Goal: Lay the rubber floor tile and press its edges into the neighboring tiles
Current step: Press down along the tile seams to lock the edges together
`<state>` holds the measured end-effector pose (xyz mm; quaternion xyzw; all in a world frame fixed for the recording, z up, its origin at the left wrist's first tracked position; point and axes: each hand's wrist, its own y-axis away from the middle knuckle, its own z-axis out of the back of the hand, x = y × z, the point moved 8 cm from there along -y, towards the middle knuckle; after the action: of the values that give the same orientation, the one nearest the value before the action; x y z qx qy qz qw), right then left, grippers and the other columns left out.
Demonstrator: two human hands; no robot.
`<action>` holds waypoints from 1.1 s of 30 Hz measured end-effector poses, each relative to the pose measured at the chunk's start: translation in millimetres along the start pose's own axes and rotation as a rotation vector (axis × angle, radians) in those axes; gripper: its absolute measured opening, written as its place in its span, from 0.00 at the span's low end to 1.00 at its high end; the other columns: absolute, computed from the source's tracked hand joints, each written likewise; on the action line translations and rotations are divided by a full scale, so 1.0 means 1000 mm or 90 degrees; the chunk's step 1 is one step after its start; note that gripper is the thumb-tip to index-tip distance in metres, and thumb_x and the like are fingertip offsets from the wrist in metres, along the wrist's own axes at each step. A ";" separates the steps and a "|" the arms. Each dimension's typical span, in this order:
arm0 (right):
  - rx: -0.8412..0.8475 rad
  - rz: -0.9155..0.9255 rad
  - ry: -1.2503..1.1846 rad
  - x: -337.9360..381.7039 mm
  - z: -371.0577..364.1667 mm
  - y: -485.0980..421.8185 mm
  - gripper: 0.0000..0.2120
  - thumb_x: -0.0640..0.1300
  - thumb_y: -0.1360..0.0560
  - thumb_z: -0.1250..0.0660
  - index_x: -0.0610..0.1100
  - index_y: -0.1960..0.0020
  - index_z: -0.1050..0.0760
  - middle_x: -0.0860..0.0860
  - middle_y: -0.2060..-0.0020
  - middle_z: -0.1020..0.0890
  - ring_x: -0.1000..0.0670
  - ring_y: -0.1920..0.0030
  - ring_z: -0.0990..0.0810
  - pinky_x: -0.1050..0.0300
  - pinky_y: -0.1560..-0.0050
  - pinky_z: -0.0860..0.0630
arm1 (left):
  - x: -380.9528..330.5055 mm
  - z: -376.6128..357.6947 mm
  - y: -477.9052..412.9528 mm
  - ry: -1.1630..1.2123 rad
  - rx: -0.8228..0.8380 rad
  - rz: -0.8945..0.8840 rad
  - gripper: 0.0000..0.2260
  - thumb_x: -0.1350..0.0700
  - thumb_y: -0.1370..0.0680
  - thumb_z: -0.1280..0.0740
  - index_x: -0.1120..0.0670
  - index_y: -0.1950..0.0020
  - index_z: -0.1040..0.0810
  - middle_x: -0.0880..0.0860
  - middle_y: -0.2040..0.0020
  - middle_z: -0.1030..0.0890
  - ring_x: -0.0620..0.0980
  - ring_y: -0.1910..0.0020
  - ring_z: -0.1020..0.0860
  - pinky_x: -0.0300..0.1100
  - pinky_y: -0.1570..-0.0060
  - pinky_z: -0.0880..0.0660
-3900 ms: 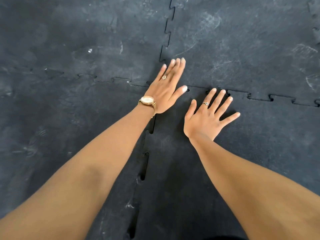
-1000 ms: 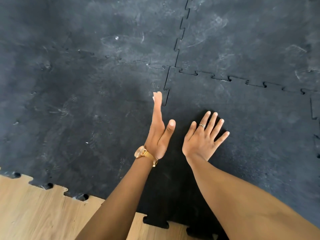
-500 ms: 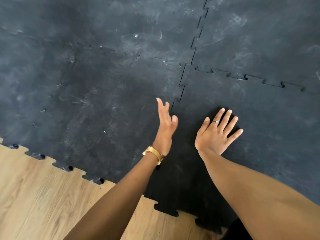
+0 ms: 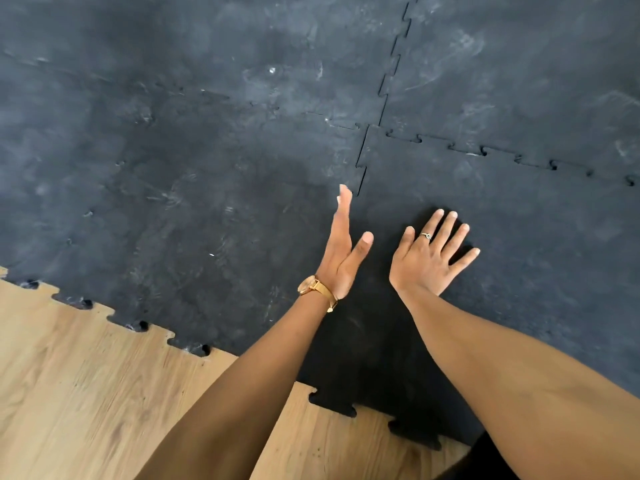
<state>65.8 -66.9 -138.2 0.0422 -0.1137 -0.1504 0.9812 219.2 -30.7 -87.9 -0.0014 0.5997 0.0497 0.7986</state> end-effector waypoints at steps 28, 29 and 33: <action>-0.020 0.009 -0.001 -0.001 0.002 0.002 0.29 0.55 0.17 0.56 0.44 0.20 0.54 0.46 0.20 0.50 0.42 0.21 0.56 0.34 0.25 0.59 | 0.026 -0.014 0.112 -0.378 0.032 -0.059 0.26 0.48 0.18 0.46 0.52 0.21 0.47 0.47 0.20 0.47 0.44 0.21 0.52 0.36 0.24 0.55; -0.018 0.008 0.003 -0.001 0.001 0.001 0.29 0.55 0.17 0.56 0.44 0.20 0.54 0.47 0.20 0.50 0.42 0.21 0.56 0.34 0.25 0.59 | 0.027 -0.014 0.114 -0.479 0.005 -0.072 0.25 0.50 0.17 0.46 0.55 0.21 0.44 0.52 0.21 0.43 0.50 0.21 0.49 0.44 0.22 0.50; -0.008 0.013 0.010 0.002 0.003 0.003 0.29 0.55 0.17 0.56 0.44 0.20 0.54 0.47 0.20 0.50 0.42 0.21 0.55 0.34 0.25 0.59 | 0.042 -0.025 0.117 -0.687 0.061 -0.025 0.26 0.51 0.18 0.49 0.56 0.20 0.45 0.58 0.21 0.43 0.58 0.21 0.47 0.53 0.23 0.49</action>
<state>67.7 -65.0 -134.7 0.0365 -0.1053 -0.1407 0.9838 197.1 87.0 -128.6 0.0499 0.1062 0.0011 0.9931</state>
